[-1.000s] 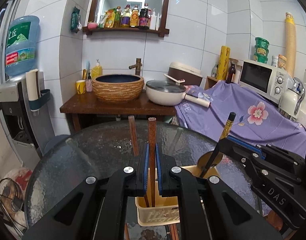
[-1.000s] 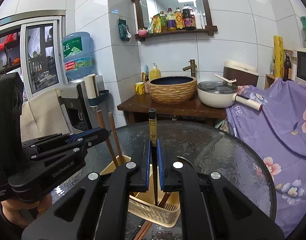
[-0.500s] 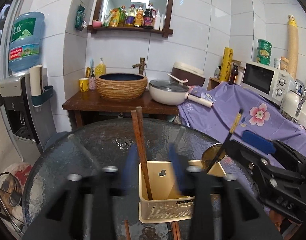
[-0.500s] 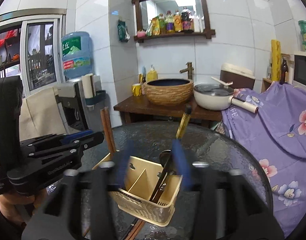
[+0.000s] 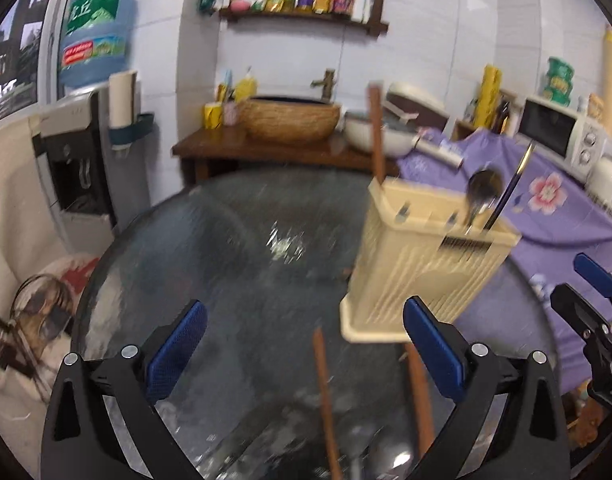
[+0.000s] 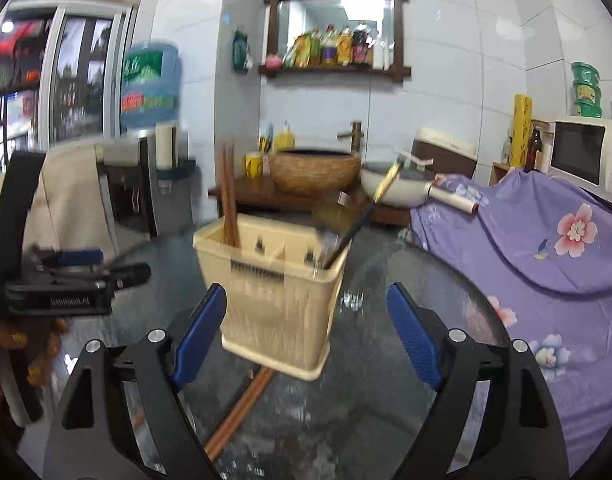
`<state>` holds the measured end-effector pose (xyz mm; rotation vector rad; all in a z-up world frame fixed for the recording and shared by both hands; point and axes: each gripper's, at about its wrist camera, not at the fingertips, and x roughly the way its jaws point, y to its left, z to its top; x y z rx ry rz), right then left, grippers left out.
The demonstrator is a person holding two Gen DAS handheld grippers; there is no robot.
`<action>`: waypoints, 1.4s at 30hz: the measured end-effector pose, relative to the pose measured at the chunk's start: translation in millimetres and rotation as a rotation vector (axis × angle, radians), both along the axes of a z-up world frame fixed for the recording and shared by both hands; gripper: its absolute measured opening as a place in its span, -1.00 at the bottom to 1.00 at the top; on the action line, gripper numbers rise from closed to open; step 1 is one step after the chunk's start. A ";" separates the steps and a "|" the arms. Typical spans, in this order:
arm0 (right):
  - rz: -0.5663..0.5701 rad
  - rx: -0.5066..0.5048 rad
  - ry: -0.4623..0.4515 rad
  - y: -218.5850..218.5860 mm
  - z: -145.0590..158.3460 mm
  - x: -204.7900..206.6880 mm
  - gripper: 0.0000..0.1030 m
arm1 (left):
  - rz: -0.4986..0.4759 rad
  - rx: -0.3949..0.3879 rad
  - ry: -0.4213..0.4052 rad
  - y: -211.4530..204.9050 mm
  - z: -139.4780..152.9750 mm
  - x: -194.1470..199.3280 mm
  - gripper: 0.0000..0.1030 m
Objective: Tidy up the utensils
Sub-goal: 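Move both open tools back down toward the chopsticks on the table, then grasp a wooden chopstick with the right tool while the left tool grasps another wooden chopstick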
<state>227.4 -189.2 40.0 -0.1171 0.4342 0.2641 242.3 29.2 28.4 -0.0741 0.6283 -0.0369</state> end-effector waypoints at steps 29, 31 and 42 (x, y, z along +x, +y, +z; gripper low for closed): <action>-0.036 -0.116 0.419 -10.8 -107.6 1.2 0.59 | 0.005 0.123 0.170 13.2 -76.3 -48.8 0.86; -0.016 -0.057 0.414 -14.4 -101.3 0.8 0.59 | 0.006 0.114 0.164 14.0 -74.0 -47.1 0.85; -0.047 0.066 0.508 19.9 -105.7 41.1 -0.08 | -0.059 0.028 0.227 -0.3 -69.5 5.2 -0.08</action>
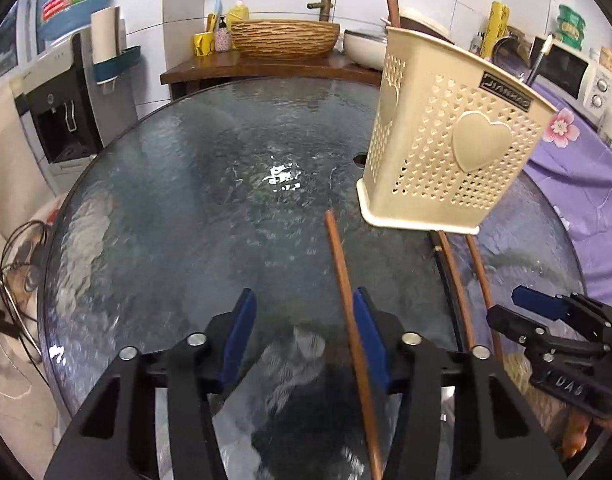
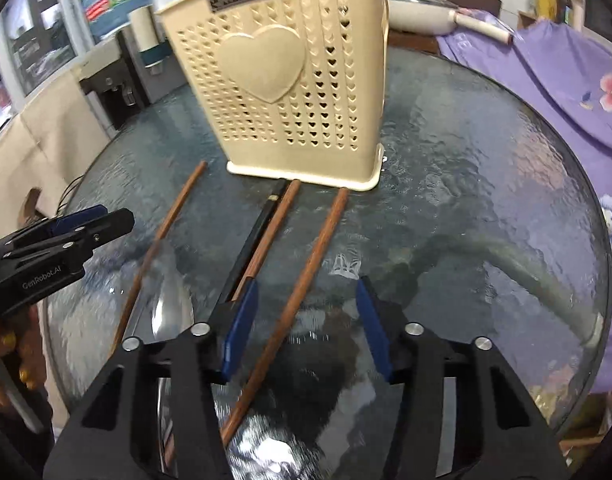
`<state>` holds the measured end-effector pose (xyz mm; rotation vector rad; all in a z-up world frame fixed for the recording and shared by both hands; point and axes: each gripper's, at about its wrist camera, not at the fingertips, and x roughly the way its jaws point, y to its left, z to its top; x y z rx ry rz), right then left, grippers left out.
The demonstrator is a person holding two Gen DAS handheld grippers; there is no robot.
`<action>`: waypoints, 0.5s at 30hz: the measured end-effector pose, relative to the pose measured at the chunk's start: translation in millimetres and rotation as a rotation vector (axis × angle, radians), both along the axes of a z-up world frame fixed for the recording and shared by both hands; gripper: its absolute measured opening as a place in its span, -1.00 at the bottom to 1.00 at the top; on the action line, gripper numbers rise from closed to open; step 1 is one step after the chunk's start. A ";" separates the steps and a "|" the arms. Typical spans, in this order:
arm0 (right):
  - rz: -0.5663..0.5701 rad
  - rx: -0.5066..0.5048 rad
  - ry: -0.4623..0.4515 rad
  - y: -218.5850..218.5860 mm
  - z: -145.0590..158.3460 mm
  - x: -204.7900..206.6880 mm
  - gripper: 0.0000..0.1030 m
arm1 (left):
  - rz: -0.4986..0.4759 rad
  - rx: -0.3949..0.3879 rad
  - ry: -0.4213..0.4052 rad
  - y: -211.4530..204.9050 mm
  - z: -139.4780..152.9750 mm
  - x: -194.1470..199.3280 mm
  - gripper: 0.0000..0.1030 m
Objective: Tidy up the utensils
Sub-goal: 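Grasp a wooden chopstick with the right tool while the left tool grasps another wooden chopstick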
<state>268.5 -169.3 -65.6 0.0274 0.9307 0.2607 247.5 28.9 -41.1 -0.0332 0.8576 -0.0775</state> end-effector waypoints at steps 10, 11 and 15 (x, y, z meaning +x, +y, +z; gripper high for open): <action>-0.045 -0.038 0.025 15.1 -0.5 24.0 -0.36 | -0.025 0.087 0.056 -25.8 -14.6 35.1 -0.20; -0.046 -0.039 0.026 15.3 -0.4 25.9 -0.38 | -0.026 0.096 0.063 -27.0 -16.9 37.2 -0.23; -0.047 -0.051 0.027 17.4 -1.4 31.7 -0.46 | -0.033 0.116 0.077 -29.4 -23.2 47.4 -0.35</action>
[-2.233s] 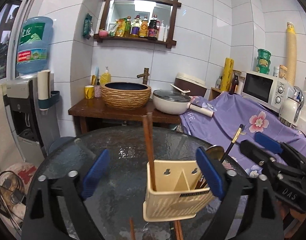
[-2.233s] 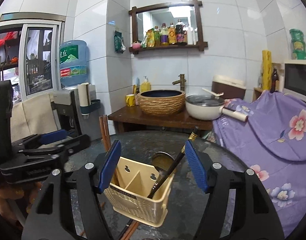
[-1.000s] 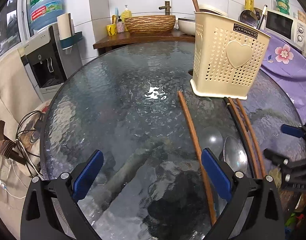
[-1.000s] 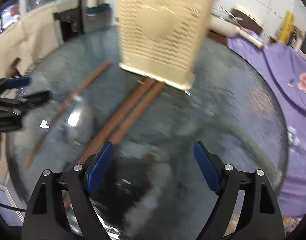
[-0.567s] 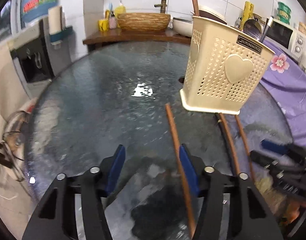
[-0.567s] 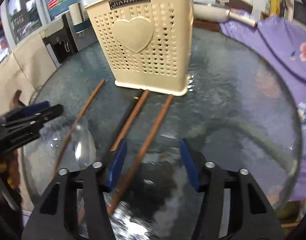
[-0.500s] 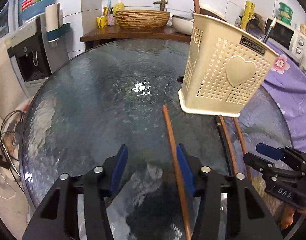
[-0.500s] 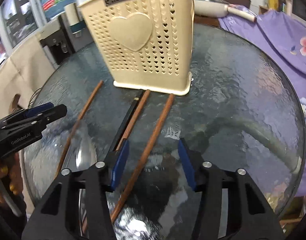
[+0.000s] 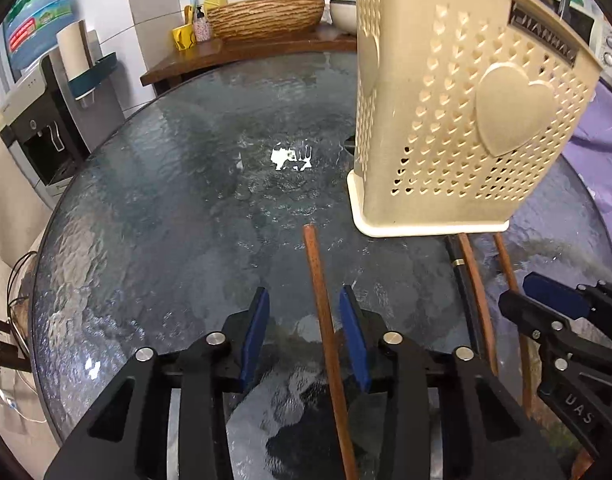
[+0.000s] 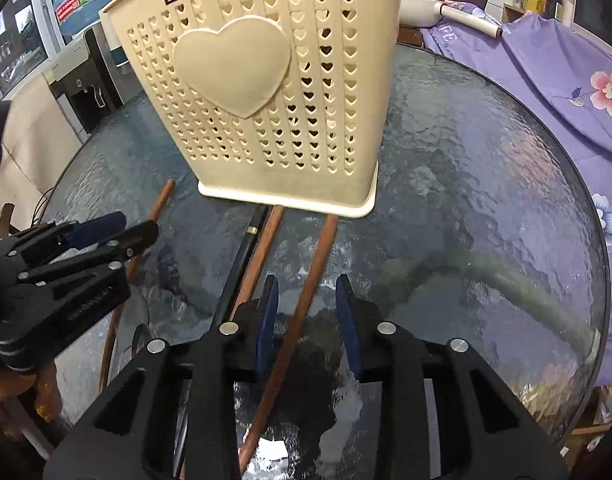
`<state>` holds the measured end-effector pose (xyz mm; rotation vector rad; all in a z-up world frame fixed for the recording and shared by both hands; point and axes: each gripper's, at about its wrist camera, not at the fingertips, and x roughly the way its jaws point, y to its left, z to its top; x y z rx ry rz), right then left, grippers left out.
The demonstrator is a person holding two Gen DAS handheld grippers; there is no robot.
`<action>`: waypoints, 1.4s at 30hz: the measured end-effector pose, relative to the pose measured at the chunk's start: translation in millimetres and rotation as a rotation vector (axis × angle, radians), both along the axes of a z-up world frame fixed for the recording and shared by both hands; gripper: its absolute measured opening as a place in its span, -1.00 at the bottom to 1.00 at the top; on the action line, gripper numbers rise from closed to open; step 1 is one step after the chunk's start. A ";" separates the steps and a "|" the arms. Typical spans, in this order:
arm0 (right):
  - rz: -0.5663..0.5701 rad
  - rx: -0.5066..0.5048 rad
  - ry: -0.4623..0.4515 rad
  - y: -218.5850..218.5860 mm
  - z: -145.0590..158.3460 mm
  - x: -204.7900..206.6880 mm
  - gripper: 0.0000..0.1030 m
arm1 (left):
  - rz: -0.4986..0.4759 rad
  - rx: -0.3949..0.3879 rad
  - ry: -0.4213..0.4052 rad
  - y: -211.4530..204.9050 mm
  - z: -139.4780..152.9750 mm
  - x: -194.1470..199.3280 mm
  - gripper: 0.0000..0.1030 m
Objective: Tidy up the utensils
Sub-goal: 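Grasp a wooden chopstick with the right tool while the left tool grasps another wooden chopstick, then lift both wooden chopsticks and carry them over the basket with both tools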
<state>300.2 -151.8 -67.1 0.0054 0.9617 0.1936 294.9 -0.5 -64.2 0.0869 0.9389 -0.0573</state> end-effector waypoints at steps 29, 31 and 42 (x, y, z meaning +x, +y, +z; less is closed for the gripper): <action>0.072 0.014 -0.004 18.3 -1.1 1.1 -0.82 | -0.060 0.063 0.019 -18.0 -0.2 0.2 -0.87; 0.073 0.013 -0.009 19.1 -1.4 0.6 -0.82 | -0.057 0.051 0.022 -17.8 0.0 0.9 -0.87; 0.079 0.079 -0.022 7.8 -0.7 -2.0 -0.83 | -0.028 -0.014 0.015 -7.6 2.4 3.2 -0.87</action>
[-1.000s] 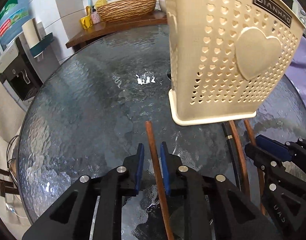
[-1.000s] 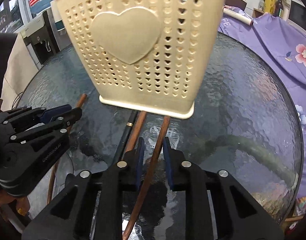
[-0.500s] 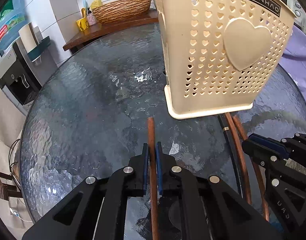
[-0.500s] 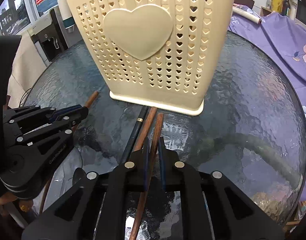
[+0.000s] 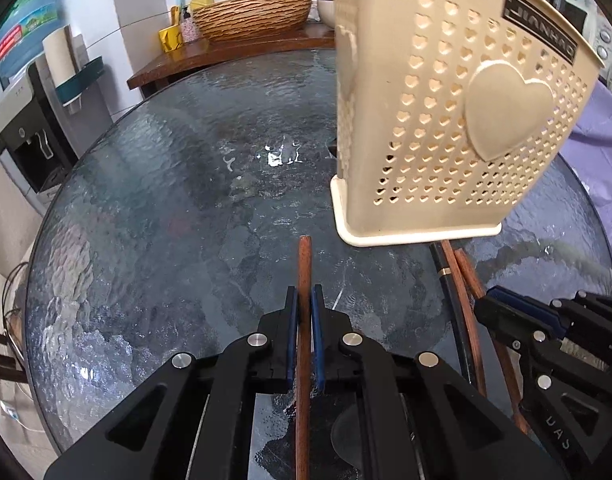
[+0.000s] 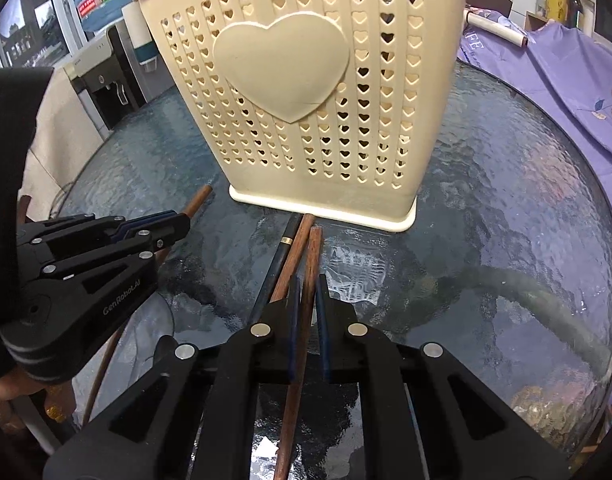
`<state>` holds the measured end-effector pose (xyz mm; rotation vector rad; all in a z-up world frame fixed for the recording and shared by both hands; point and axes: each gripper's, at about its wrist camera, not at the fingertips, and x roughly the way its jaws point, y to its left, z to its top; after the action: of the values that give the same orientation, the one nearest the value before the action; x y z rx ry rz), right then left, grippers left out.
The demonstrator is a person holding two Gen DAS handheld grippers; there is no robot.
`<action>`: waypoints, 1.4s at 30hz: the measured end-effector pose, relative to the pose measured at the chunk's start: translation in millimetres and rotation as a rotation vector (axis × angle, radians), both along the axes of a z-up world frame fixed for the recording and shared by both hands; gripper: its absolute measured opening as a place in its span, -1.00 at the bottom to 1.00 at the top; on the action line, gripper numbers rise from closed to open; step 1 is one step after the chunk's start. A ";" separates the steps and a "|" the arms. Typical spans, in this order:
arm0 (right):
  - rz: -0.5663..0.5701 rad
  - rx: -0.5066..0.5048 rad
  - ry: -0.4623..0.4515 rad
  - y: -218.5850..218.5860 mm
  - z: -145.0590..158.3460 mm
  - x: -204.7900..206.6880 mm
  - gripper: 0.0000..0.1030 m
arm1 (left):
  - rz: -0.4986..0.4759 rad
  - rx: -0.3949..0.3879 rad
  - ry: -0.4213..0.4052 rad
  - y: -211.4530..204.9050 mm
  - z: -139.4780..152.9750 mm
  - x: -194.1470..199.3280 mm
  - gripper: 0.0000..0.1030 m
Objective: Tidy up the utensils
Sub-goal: 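Lift both wooden chopsticks and carry them over the basket with both tools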
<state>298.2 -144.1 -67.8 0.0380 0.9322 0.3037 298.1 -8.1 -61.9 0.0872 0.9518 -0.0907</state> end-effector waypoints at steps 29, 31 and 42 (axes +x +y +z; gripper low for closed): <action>0.185 0.278 -0.333 -47.2 147.7 -76.5 -0.85 | -0.078 -0.233 -0.376 23.2 146.2 -98.0 -0.87; 0.193 0.269 -0.344 -43.9 153.0 -79.7 -0.85 | -0.085 -0.230 -0.393 21.7 151.8 -101.9 -0.87; 0.217 0.269 -0.373 -40.4 168.8 -84.8 -0.85 | -0.105 -0.231 -0.441 18.5 171.8 -109.1 -0.87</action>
<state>213.4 -184.5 101.0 0.1237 0.5207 0.6149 189.1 10.4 109.9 -0.0562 0.4908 -0.2662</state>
